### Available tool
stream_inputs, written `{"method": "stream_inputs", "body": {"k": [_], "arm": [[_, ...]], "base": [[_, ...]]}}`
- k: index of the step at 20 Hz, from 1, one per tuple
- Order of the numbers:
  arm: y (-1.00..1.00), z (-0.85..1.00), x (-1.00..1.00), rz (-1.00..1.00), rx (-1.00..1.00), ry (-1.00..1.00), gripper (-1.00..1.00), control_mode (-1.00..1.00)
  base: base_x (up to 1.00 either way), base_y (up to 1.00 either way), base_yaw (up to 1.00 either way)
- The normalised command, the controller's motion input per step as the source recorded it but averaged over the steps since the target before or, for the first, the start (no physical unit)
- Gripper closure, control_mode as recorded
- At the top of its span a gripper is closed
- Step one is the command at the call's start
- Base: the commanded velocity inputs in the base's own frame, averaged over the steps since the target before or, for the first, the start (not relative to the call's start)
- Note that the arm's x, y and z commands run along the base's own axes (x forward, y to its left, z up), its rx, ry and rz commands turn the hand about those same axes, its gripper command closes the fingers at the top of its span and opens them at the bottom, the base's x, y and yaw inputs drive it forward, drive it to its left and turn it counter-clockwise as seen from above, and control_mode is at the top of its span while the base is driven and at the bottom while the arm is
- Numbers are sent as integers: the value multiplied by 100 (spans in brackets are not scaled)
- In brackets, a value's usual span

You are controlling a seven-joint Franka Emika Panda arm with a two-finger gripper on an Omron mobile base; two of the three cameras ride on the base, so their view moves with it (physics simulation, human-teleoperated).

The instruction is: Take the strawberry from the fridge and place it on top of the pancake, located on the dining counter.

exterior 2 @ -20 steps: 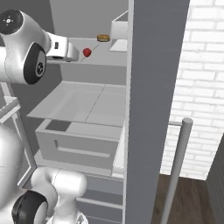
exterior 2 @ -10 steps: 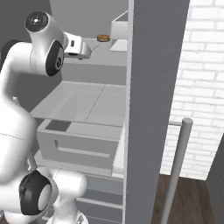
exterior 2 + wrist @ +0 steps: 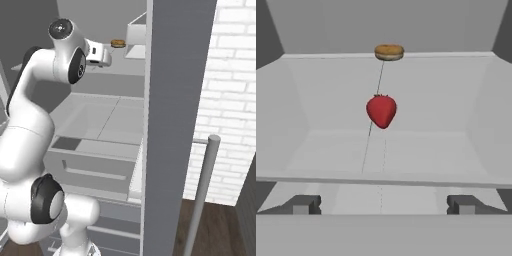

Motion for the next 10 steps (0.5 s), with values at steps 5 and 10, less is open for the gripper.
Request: {"method": "stream_inputs", "body": {"k": [5, 10], "arm": [[0, -19, 60, 0, 0, 0, -100, -100], [8, -13, 47, 0, 0, 0, -100, -100]], "base": [[0, 0, 0], [0, 0, 0]]}}
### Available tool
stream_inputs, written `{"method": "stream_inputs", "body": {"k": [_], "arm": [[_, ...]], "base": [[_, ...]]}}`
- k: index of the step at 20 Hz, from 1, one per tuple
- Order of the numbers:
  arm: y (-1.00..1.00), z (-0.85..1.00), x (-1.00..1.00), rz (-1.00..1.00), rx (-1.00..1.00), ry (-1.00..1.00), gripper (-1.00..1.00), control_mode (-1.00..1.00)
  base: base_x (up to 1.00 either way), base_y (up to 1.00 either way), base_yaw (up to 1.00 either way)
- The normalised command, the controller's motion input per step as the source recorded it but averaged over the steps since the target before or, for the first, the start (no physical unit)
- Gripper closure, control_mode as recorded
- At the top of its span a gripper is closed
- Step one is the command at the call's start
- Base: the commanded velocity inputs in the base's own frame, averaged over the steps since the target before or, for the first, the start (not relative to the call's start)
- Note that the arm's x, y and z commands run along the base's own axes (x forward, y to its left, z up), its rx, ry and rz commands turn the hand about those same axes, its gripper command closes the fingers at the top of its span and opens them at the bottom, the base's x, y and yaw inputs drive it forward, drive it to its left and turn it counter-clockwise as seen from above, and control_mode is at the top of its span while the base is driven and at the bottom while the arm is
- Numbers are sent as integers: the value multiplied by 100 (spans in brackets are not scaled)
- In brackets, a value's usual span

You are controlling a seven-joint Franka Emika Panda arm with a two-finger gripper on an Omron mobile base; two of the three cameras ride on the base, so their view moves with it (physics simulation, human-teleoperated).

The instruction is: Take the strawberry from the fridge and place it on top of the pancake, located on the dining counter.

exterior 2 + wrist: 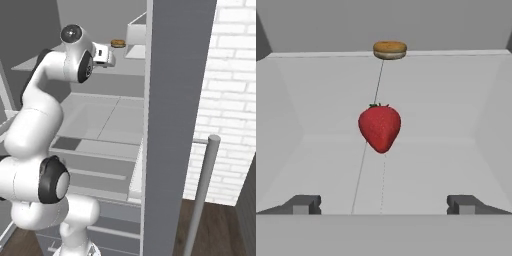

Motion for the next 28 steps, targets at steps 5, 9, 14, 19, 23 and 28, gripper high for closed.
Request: {"method": "stream_inputs", "body": {"k": [5, 9, 14, 19, 23, 28], "arm": [[14, -3, 38, 0, 0, 0, -100, -100], [3, 0, 31, 0, 0, 0, -100, -100], [0, 0, 36, 0, 0, 0, -100, -100], [0, 0, 38, 0, 0, 0, -100, -100], [0, 0, 27, 0, 0, 0, -100, -100], [0, 0, 24, 0, 0, 0, -100, -100]], "base": [[0, 0, 0], [0, 0, 0], [0, 0, 0], [0, 0, 0], [0, 0, 0], [0, 0, 0]]}}
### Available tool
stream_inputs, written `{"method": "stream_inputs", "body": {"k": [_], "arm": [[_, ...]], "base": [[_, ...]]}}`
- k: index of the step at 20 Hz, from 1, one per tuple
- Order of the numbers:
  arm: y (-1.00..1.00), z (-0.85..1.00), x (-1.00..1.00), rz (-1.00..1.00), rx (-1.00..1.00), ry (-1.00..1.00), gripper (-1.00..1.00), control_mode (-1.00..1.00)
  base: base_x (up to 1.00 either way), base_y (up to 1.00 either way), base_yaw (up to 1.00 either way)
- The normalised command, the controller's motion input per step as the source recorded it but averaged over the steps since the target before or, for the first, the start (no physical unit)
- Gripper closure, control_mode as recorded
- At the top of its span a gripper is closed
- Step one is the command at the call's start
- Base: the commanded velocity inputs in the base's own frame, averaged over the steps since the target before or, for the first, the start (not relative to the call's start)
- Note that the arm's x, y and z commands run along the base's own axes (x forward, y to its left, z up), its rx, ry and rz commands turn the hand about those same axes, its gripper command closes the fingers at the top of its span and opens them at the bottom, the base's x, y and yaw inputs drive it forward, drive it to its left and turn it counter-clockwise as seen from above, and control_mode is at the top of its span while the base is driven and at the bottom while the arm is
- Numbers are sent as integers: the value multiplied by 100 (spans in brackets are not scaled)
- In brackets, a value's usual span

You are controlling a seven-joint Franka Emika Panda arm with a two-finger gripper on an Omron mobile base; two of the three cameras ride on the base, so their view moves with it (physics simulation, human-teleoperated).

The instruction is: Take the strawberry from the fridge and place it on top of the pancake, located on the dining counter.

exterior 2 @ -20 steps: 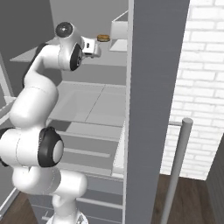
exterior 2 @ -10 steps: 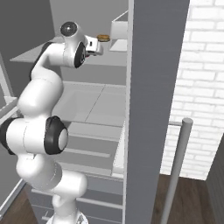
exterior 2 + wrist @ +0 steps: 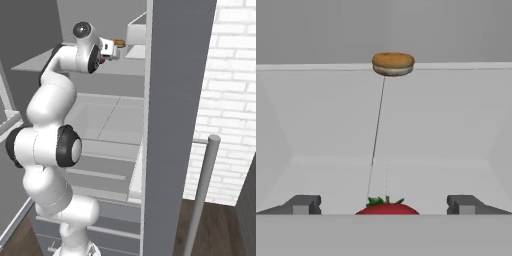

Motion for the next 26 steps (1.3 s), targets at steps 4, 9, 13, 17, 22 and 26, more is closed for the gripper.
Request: {"method": "stream_inputs", "body": {"k": [4, 9, 13, 17, 22, 26], "arm": [[0, -3, 12, 0, 0, 0, 100, -100], [-3, -24, -29, 0, 0, -4, 100, -100], [0, -29, -27, 0, 0, -1, 100, -100], [0, -9, -13, 0, 0, -2, 100, -100], [0, 19, -61, 0, 0, -6, 100, -100], [0, 8, -100, 0, 2, -5, 100, -100]], "base": [[0, 0, 0], [0, 0, 0], [0, 0, 0], [0, 0, 0], [0, 0, 0], [0, 0, 0]]}}
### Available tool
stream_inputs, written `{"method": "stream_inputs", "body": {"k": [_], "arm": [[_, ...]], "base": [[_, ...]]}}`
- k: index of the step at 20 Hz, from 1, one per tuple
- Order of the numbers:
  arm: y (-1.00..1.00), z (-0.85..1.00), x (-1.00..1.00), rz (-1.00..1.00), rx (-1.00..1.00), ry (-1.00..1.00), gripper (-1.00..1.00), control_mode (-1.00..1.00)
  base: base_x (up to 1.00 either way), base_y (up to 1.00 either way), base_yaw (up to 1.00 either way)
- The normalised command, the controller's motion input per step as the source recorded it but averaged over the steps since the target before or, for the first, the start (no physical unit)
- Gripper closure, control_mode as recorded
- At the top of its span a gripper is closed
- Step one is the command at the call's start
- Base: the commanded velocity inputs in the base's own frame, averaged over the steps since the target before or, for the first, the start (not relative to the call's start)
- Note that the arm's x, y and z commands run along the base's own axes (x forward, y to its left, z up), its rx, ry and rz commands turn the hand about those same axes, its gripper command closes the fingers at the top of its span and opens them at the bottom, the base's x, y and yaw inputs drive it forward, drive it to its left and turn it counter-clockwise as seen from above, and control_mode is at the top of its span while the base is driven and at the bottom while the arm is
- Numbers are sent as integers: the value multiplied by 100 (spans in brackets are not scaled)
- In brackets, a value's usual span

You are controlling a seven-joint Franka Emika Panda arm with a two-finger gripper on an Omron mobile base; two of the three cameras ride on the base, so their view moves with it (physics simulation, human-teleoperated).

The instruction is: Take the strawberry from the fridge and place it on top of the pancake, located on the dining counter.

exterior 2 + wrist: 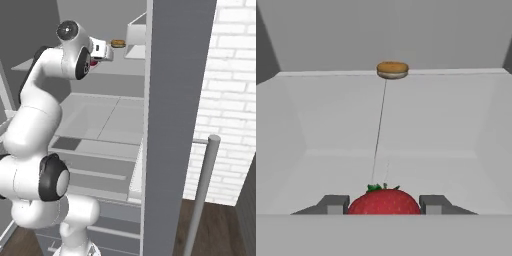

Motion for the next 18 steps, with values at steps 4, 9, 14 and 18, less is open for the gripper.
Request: {"method": "stream_inputs", "body": {"k": [4, 9, 14, 18], "arm": [[0, 5, -100, 0, 3, -4, 100, -100], [0, 4, -100, 0, 3, -1, 100, -100], [0, 4, -100, 0, 2, 0, 100, -100], [0, 1, -88, 0, 0, 3, 100, -100]], "base": [[0, 0, 0], [0, 0, 0], [0, 0, 0], [0, 0, 0]]}}
